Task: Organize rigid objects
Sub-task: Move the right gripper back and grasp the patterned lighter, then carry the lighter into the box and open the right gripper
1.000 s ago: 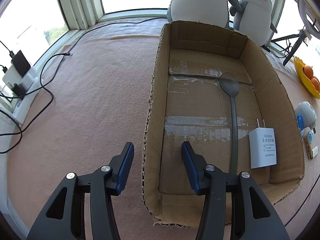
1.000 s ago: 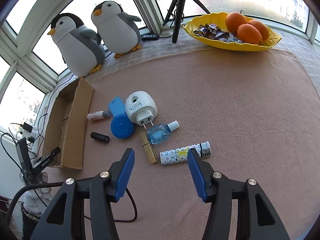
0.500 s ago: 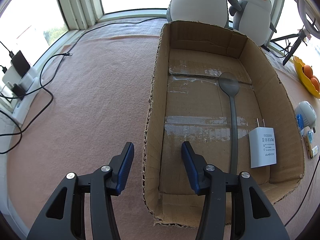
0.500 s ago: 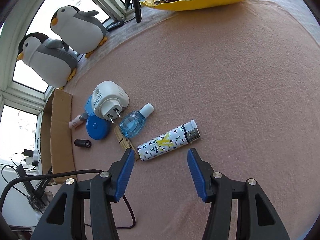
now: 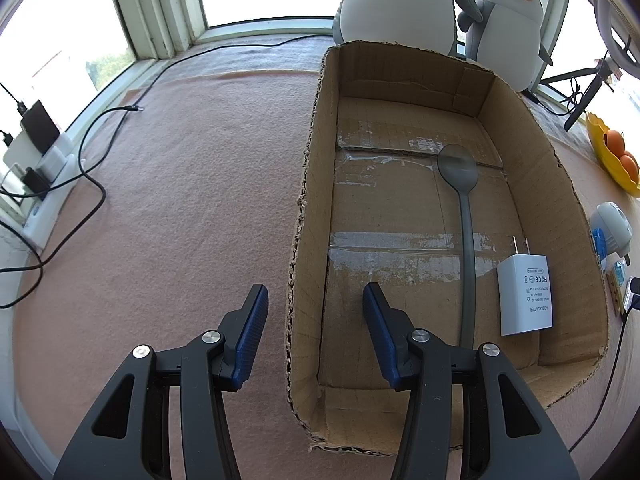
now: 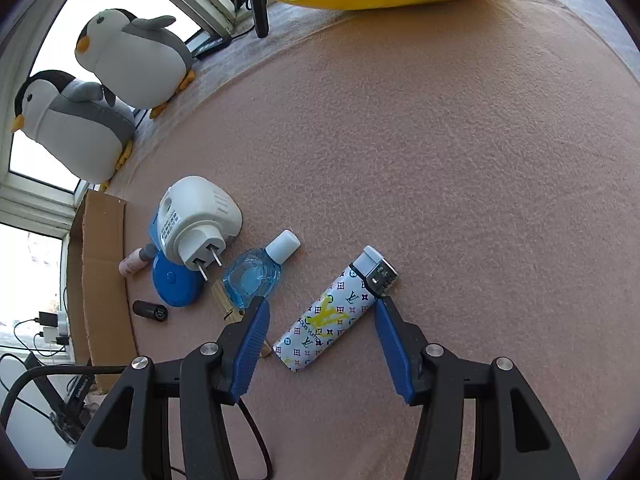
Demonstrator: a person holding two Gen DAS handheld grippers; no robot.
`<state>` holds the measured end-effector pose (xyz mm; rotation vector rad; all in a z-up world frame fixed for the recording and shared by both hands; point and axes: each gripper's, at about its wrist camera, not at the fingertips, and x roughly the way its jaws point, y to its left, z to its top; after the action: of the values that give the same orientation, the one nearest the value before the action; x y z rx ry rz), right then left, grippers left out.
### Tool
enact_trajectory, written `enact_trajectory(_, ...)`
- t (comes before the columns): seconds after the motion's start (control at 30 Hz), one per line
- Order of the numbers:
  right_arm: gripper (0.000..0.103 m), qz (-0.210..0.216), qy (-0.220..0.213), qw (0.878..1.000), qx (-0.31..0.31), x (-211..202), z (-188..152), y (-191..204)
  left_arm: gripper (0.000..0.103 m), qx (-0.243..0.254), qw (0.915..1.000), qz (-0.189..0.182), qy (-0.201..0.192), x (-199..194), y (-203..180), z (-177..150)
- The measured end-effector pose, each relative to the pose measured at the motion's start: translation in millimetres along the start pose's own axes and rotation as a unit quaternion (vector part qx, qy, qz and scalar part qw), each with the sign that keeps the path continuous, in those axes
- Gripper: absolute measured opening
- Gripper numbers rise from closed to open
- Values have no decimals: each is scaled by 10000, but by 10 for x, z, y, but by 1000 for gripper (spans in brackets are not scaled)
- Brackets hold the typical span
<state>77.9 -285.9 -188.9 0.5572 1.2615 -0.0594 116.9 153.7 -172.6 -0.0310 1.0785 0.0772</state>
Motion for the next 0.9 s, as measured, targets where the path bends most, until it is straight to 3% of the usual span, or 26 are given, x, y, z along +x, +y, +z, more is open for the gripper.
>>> enact_trajectory(0.13,51,-400,29,9977,-542,51,25,162,49,-4,10000,0,-1,0,1,0)
enact_trajectory(0.3,50,-919,86,9864,-1361,117,-20,348,49,-27,10000,-2,-5,4,-14,-10)
enact_trajectory(0.37,41,-1110,98,9809,-1595,124,-34,363,49,-32,10000,-8,-5,3,-14,-12)
enact_trajectory(0.57,23,-1180,105,9794,-1637,69,0,251,49,-40,10000,-23,-8,4,-5,-15)
enact_trajectory(0.8,21,-1182,-138,9788,-1667,4,-75,214,49,-39,10000,-23,-7,4,-4,-15)
enact_trajectory(0.9,21,-956,-286,9844,-1447,-34,-94,186,49,-36,10000,-22,-6,4,-3,-15)
